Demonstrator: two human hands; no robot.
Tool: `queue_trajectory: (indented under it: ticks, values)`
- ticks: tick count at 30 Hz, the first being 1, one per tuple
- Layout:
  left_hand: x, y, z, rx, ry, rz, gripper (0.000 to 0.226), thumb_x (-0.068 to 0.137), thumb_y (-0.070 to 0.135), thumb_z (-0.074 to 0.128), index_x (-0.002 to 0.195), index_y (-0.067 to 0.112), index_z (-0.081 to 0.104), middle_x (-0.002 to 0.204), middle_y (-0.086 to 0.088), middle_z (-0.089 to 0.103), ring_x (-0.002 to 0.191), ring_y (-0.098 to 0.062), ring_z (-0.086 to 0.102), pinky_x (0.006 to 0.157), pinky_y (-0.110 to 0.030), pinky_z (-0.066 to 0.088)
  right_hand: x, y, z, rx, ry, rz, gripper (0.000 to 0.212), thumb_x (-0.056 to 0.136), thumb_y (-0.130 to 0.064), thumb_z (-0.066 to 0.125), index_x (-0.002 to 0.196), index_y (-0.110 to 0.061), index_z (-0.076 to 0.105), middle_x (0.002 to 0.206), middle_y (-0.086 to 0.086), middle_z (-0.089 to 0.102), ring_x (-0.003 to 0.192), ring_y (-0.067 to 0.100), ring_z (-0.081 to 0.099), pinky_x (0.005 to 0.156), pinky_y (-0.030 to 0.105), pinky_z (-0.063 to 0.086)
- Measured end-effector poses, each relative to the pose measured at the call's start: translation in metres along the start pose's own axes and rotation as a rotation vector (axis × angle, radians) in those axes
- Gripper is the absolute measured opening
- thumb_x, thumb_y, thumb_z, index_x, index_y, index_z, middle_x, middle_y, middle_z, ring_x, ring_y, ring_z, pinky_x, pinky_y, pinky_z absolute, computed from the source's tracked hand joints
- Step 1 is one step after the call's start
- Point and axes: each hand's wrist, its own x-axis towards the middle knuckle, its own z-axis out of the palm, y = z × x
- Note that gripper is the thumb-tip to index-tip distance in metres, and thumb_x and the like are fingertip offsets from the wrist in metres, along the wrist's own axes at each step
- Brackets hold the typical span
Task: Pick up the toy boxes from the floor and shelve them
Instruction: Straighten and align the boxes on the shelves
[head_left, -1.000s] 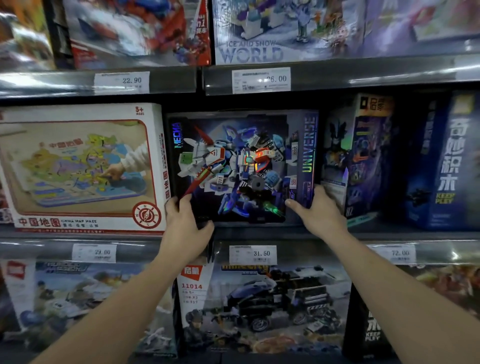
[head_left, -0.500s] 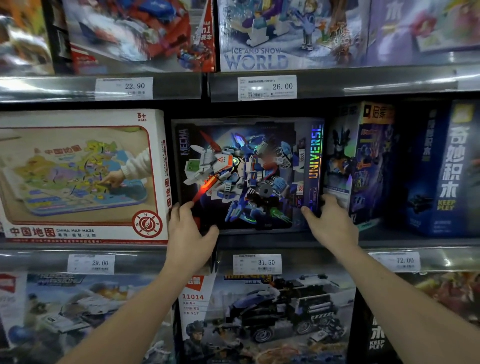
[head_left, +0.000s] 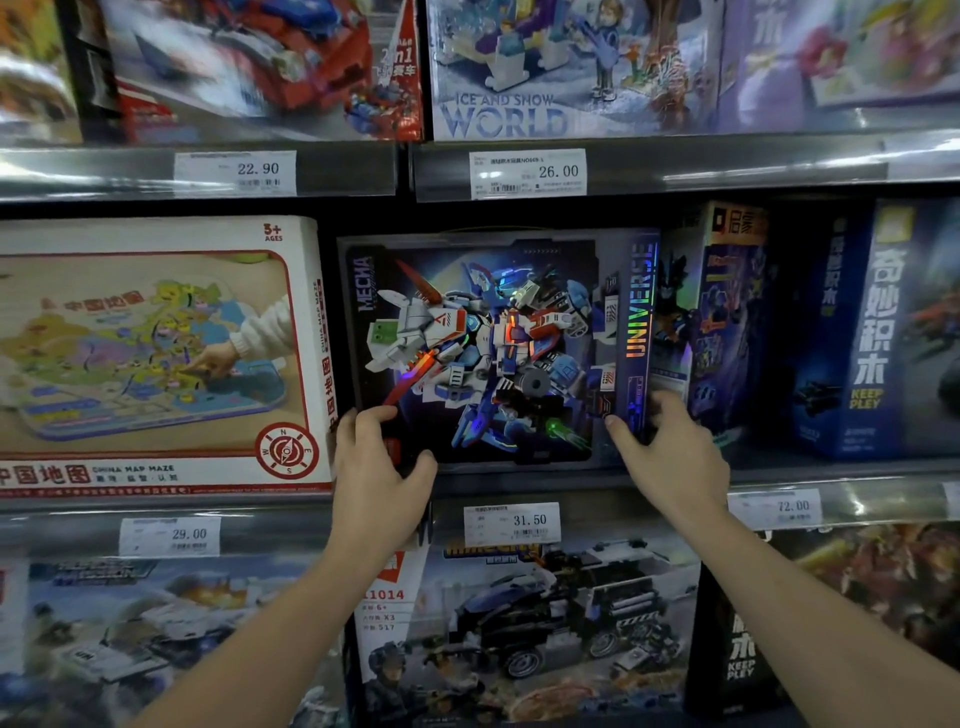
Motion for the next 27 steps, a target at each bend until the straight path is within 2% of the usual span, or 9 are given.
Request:
queue_trajectory:
  ticks: [2, 7, 12, 18, 23, 27]
  values:
    - [-0.002, 0.000, -0.001, -0.017, 0.006, 0.009, 0.049, 0.086, 0.019, 0.068, 0.129, 0.022, 0.044, 0.144, -0.006, 0.035, 0.139, -0.025, 0.033, 0.111, -0.043, 0.036, -0.002, 0.001, -0.001, 0.034, 0.006, -0.011, 0.052, 0.089, -0.055, 0.061, 0.126, -0.020, 0.050, 0.100, 0.002, 0.071, 0.088, 0.029, 0.067, 0.068, 0.036, 0.052]
    - [-0.007, 0.000, -0.005, -0.020, 0.034, 0.021, 0.046, 0.086, 0.017, 0.068, 0.127, 0.021, 0.045, 0.142, -0.006, 0.036, 0.137, -0.023, 0.035, 0.106, -0.031, 0.036, -0.007, 0.001, -0.003, 0.106, 0.024, -0.051, 0.052, 0.089, -0.048, 0.066, 0.127, -0.016, 0.052, 0.090, -0.004, 0.065, 0.085, 0.025, 0.066, 0.066, 0.033, 0.050]
    - [-0.009, -0.001, -0.009, -0.029, 0.042, 0.025, 0.046, 0.087, 0.016, 0.067, 0.128, 0.019, 0.046, 0.140, -0.004, 0.038, 0.134, -0.019, 0.036, 0.099, -0.023, 0.032, -0.009, 0.004, -0.003, 0.145, 0.026, -0.058, 0.051, 0.089, -0.046, 0.067, 0.128, -0.017, 0.051, 0.090, -0.008, 0.063, 0.085, 0.022, 0.064, 0.066, 0.031, 0.046]
    - [-0.012, -0.004, -0.012, -0.042, 0.043, 0.034, 0.043, 0.087, 0.015, 0.066, 0.125, 0.021, 0.046, 0.141, -0.004, 0.035, 0.132, -0.019, 0.037, 0.097, -0.025, 0.033, -0.011, 0.008, -0.003, 0.168, 0.024, -0.064, 0.052, 0.089, -0.046, 0.067, 0.129, -0.018, 0.048, 0.102, -0.002, 0.067, 0.089, 0.022, 0.063, 0.069, 0.032, 0.046]
    - [-0.017, -0.007, -0.013, -0.018, 0.031, 0.068, 0.043, 0.089, 0.017, 0.065, 0.126, 0.021, 0.045, 0.151, -0.003, 0.026, 0.143, -0.019, 0.023, 0.101, -0.024, 0.027, -0.014, 0.008, -0.006, 0.184, 0.029, -0.052, 0.049, 0.089, -0.043, 0.068, 0.125, -0.018, 0.048, 0.099, -0.002, 0.067, 0.085, 0.020, 0.062, 0.068, 0.031, 0.044]
    - [-0.018, -0.010, -0.014, -0.028, 0.033, 0.075, 0.042, 0.088, 0.017, 0.065, 0.125, 0.021, 0.045, 0.152, -0.003, 0.025, 0.143, -0.020, 0.023, 0.101, -0.026, 0.028, -0.017, 0.006, -0.006, 0.196, 0.039, -0.041, 0.045, 0.089, -0.042, 0.068, 0.123, -0.020, 0.047, 0.096, -0.004, 0.066, 0.083, 0.018, 0.062, 0.068, 0.033, 0.048]
